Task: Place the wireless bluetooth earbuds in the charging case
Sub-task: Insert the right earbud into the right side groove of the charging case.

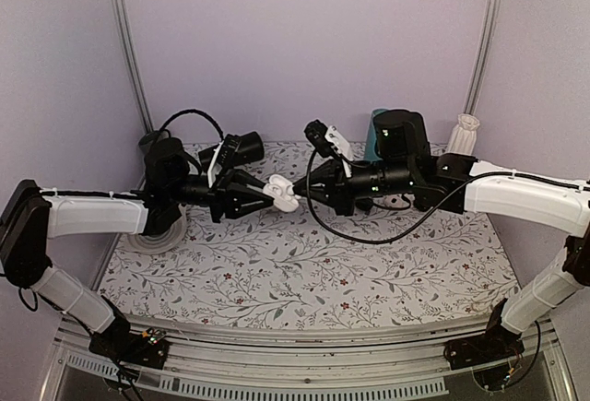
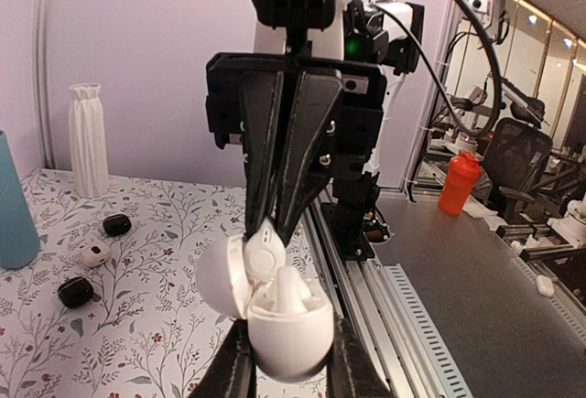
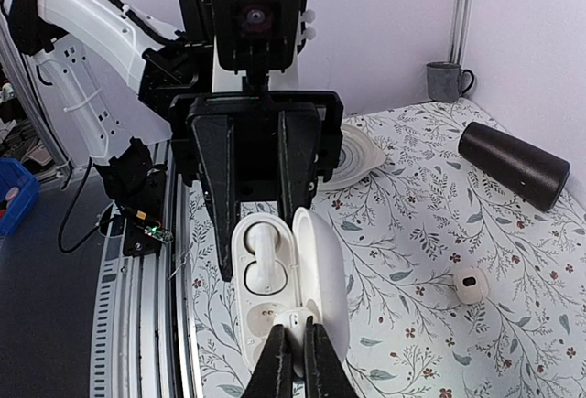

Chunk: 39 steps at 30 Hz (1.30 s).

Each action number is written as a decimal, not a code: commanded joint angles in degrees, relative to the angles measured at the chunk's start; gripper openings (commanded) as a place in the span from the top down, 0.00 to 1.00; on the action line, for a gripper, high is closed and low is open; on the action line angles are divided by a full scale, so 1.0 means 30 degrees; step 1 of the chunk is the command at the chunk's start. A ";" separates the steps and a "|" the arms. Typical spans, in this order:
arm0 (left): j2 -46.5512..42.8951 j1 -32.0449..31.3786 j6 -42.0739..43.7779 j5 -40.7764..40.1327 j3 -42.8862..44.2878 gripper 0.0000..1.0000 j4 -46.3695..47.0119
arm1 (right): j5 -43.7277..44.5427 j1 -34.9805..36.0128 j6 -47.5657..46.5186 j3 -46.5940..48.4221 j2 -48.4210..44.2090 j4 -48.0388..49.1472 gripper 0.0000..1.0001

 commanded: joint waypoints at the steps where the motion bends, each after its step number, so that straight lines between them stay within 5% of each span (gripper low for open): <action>1: -0.0487 -0.0386 0.0104 0.0535 0.0521 1.00 0.0526 | 0.0138 -0.0243 0.0110 -0.0766 -0.0784 0.0589 0.96; 39: -0.0312 -0.0372 0.0298 -0.0148 0.0900 1.00 0.0204 | -0.0902 0.0125 0.0258 -0.0540 -0.0537 0.0702 0.95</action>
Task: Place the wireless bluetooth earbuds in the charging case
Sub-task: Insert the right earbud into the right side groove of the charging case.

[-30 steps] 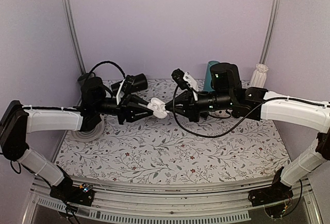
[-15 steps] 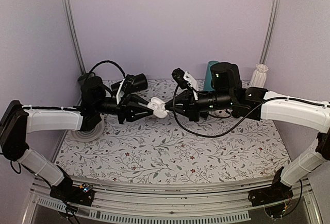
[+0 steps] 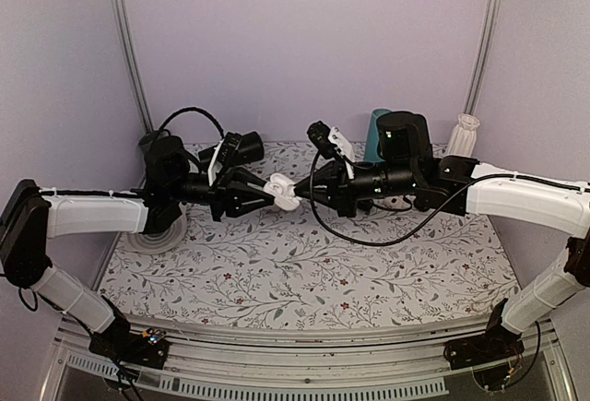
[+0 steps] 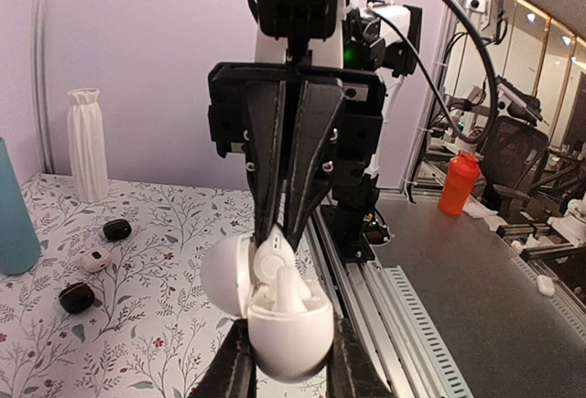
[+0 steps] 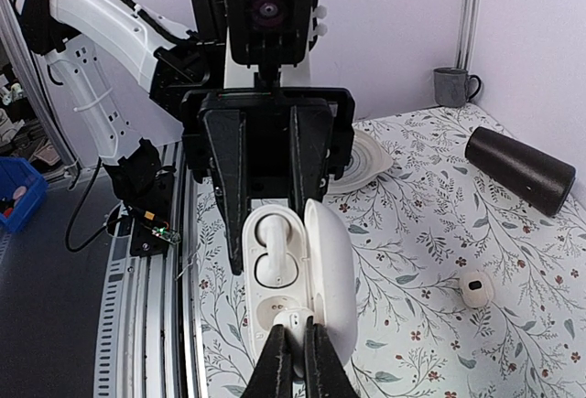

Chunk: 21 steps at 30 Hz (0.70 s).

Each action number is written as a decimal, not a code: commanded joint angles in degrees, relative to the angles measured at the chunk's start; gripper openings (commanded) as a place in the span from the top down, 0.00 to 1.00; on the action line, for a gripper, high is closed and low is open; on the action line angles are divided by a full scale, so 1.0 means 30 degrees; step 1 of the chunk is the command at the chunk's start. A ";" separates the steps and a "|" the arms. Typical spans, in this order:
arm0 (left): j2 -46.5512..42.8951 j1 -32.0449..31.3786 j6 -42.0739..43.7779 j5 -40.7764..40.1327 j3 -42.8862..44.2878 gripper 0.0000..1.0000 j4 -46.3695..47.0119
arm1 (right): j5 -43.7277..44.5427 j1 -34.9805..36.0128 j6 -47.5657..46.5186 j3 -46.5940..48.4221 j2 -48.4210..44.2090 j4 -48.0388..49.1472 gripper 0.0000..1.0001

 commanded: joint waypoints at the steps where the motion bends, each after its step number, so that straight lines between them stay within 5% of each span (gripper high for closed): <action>1: -0.0314 -0.0305 0.0269 -0.0109 0.0625 1.00 0.0317 | -0.0100 0.0182 0.0167 0.0008 -0.0174 0.0068 0.95; 21: -0.0799 -0.0307 0.0386 -0.1508 0.0088 1.00 0.0960 | 0.0047 0.0592 0.0213 0.0008 0.0680 -0.0214 0.95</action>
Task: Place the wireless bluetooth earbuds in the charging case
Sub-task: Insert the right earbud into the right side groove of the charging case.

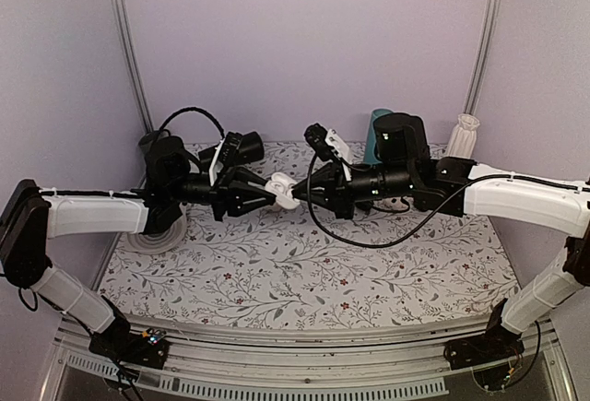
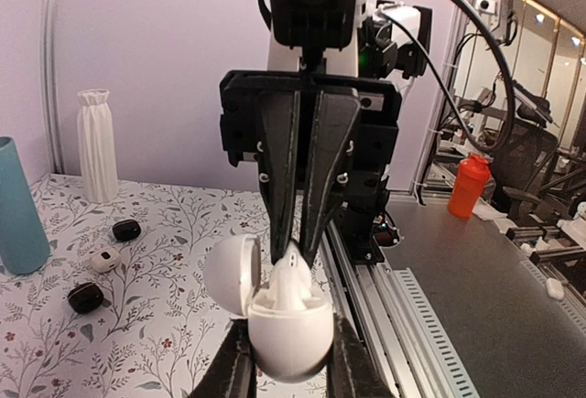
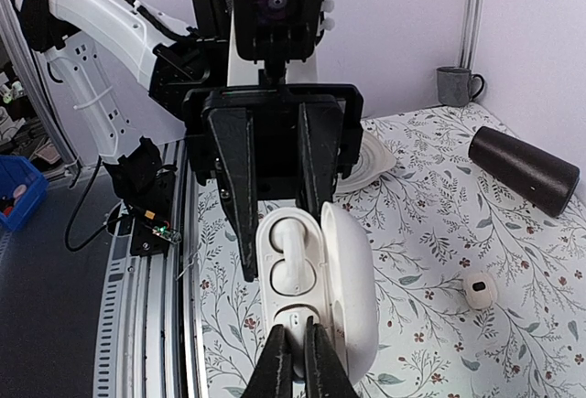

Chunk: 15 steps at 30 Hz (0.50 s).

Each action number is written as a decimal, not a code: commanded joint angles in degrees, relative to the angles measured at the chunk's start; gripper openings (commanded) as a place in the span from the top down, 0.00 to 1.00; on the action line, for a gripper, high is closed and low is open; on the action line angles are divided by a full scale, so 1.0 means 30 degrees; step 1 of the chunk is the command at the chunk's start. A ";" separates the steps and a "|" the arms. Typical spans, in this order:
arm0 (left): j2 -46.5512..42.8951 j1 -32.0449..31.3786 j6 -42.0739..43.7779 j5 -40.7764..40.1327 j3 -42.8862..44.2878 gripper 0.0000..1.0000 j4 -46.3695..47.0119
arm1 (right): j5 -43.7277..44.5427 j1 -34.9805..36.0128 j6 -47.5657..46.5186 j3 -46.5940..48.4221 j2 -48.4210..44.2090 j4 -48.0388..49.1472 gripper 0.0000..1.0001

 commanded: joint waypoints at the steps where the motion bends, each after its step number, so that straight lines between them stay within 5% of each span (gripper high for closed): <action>1: -0.0801 -0.0227 0.0068 -0.0707 0.0034 1.00 0.1207 | 0.0038 0.0297 0.0262 0.0315 0.0552 -0.0300 0.95; 15: -0.0843 -0.0241 -0.1477 -0.1014 -0.0853 1.00 0.3873 | 0.0824 0.0389 0.0271 0.0725 0.0642 -0.0443 0.87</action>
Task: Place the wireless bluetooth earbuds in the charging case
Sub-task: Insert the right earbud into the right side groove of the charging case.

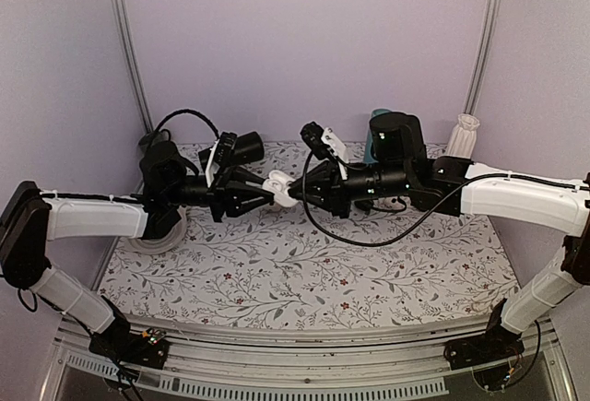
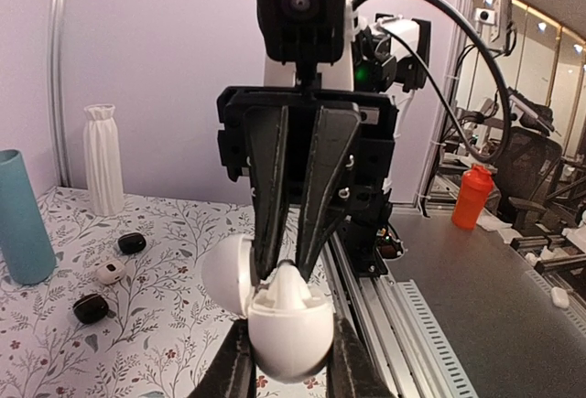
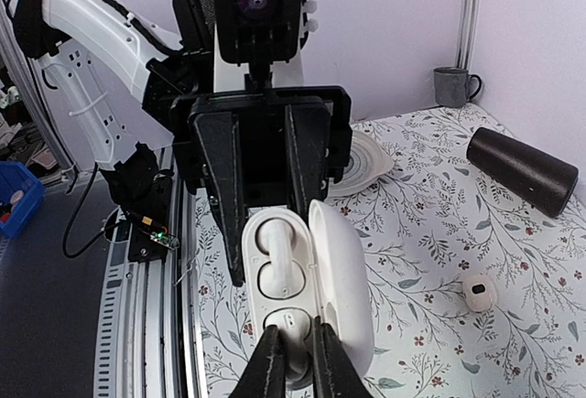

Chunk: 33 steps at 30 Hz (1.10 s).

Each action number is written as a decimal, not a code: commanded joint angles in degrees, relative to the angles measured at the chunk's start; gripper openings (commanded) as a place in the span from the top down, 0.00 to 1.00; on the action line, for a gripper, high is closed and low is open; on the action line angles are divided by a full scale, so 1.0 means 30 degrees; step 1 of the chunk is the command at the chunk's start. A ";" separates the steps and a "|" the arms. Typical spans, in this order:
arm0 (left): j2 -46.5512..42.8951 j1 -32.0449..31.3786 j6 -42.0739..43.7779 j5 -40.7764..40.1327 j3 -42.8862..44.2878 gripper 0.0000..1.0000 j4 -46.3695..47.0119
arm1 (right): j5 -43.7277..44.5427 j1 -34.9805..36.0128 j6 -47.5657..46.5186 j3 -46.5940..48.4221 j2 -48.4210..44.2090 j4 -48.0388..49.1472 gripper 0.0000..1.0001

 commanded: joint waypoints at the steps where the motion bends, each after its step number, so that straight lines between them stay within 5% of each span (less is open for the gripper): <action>1: -0.0668 -0.0149 -0.0162 -0.0499 -0.0069 1.00 0.1565 | 0.0475 0.0170 -0.0052 0.0367 0.0241 -0.0626 0.85; 16: -0.0745 -0.0062 0.0743 -0.1434 -0.0042 1.00 0.0145 | 0.0510 0.0170 -0.0125 0.0471 -0.0626 -0.0500 0.76; 22: -0.0727 -0.0059 0.0729 -0.1274 -0.0073 1.00 0.0171 | 0.1031 0.0175 -0.0018 0.0438 -0.1191 -0.0292 0.63; 33: -0.0708 -0.0072 0.0699 -0.0871 -0.0046 1.00 0.0294 | 0.2230 -0.0137 0.0721 0.0605 -0.1717 0.0010 0.54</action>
